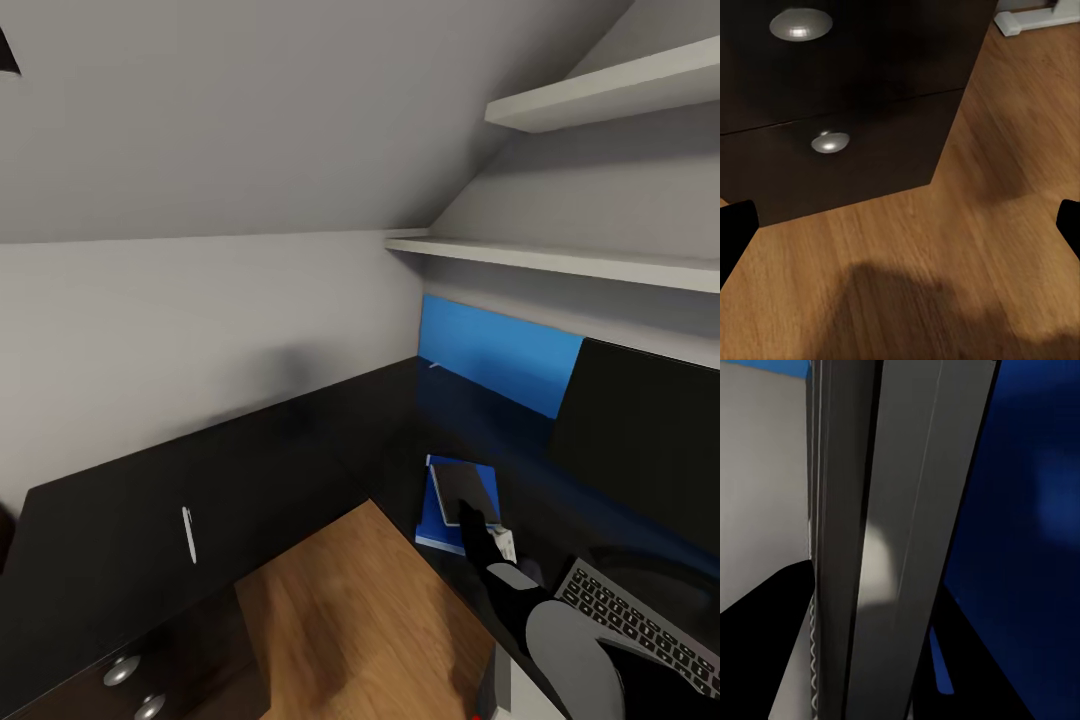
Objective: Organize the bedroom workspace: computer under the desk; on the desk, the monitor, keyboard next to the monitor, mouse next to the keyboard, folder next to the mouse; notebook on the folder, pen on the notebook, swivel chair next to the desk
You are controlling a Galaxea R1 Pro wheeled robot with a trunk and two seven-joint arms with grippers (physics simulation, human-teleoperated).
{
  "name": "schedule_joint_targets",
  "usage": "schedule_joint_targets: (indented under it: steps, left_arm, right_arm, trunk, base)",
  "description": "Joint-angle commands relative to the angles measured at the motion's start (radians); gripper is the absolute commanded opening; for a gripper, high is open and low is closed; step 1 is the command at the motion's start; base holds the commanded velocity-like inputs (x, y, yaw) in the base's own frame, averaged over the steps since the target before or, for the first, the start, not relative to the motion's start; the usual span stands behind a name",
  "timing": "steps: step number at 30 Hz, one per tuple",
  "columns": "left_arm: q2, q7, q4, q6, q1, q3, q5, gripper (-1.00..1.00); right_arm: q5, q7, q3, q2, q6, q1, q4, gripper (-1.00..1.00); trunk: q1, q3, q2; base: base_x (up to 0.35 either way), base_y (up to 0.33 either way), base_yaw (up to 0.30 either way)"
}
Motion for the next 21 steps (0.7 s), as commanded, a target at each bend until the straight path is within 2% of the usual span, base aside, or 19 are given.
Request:
schedule_joint_targets:
  steps: [1, 5, 6, 18, 21]
  left_arm:
    - [0.0, -0.01, 0.001, -0.002, 0.0, 0.007, 0.004, 1.0]
    - [0.0, -0.01, 0.001, -0.002, 0.0, 0.007, 0.004, 1.0]
    - [0.0, -0.01, 0.001, -0.002, 0.0, 0.007, 0.004, 1.0]
    - [0.0, -0.011, 0.001, -0.002, -0.001, 0.007, 0.004, 1.0]
    - [0.0, -0.011, 0.001, -0.003, 0.0, 0.007, 0.004, 1.0]
  right_arm:
    - [0.003, 0.004, -0.008, 0.0, -0.002, -0.001, 0.001, -1.0]
    - [0.004, 0.004, -0.008, 0.0, -0.002, -0.001, 0.001, -1.0]
    - [0.004, 0.004, -0.008, 0.0, -0.002, -0.001, 0.001, 1.0]
    - [0.004, 0.004, -0.008, 0.0, -0.003, -0.001, 0.001, 1.0]
    - [0.004, 0.004, -0.008, 0.0, -0.003, -0.001, 0.001, 1.0]
  trunk:
    - [0.0, -0.001, -0.001]
    - [0.0, -0.001, -0.001]
    - [0.0, -0.001, -0.001]
    - [0.0, -0.001, -0.001]
    - [-0.011, 0.008, 0.02]
  base:
    - [0.0, 0.0, 0.0]
    - [0.0, 0.0, 0.0]
    - [0.0, 0.0, 0.0]
    - [0.0, 0.0, 0.0]
    - [0.0, 0.0, 0.0]
